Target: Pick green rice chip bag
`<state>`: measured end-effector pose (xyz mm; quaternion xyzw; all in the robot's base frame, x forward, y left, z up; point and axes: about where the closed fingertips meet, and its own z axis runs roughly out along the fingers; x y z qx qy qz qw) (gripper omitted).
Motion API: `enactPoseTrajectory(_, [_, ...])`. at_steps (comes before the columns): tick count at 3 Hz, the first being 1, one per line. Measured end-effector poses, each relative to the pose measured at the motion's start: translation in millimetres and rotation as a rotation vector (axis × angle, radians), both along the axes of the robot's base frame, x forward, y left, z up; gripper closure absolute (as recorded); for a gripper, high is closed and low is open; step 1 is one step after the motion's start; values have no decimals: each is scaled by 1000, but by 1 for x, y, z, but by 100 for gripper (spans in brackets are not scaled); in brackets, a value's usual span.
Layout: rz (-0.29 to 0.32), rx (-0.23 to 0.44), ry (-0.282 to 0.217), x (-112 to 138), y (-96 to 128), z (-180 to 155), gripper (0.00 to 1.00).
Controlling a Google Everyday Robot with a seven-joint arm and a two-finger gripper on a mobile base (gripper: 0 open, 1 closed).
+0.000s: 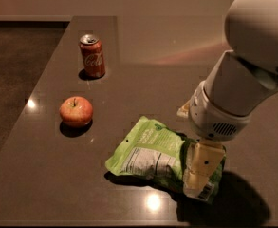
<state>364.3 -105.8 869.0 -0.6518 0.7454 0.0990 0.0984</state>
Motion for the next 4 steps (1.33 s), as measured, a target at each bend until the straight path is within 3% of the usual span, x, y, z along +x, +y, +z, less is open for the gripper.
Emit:
enactPoseTrajectory(2, [3,-17,56,-5,4,-10,38])
enactPoseTrajectory(3, [-45,-15,53,8,-9,1,61])
enactPoseTrajectory(4, [-90,7,-2,30,-33,37,84])
